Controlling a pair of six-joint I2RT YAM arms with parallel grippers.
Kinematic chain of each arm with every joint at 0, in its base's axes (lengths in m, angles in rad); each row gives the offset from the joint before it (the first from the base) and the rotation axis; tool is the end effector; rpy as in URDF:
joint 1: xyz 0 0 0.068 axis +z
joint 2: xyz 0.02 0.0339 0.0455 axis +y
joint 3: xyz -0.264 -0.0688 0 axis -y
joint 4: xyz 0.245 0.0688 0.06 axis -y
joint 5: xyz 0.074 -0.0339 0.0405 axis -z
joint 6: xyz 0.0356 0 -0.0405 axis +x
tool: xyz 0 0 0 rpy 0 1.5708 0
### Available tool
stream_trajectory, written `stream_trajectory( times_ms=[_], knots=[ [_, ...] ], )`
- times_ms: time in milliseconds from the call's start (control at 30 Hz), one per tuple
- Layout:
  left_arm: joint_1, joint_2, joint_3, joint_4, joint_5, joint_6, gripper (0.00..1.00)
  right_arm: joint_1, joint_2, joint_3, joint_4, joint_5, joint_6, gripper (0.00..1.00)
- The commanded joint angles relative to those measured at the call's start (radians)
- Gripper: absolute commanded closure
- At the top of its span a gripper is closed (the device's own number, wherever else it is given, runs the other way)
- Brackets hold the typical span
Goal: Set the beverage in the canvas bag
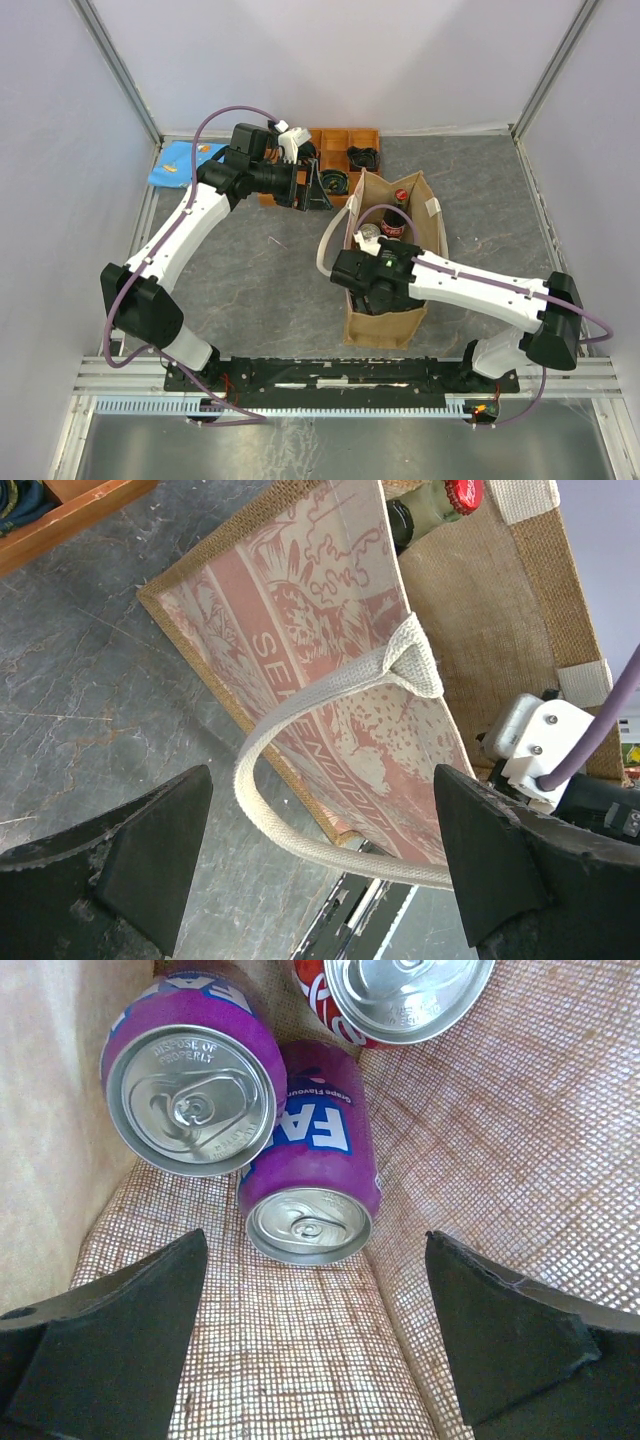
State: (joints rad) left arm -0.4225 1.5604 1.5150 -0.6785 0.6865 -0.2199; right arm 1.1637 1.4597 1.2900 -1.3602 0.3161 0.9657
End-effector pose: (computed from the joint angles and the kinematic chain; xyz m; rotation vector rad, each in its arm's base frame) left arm 0.3016 -0.1603 0.3591 0.6046 2.2637 -1.1136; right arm 0.1079 0.2222 0.2859 -0.2716 2.8277 -0.1687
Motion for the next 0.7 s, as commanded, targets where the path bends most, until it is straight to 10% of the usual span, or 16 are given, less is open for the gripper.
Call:
stream_trajectory(
  times_ms=[0,667],
  knots=[
    [-0.004,-0.019,0.023,0.023,0.025,0.016,0.03,0.013,-0.009,0.091,-0.06,0.003,-0.01,0.01],
    [-0.004,-0.093,0.053,-0.01,-0.051,0.073,0.02,-0.009,-0.103,0.374,-0.188,0.39,0.134,0.01]
  ],
)
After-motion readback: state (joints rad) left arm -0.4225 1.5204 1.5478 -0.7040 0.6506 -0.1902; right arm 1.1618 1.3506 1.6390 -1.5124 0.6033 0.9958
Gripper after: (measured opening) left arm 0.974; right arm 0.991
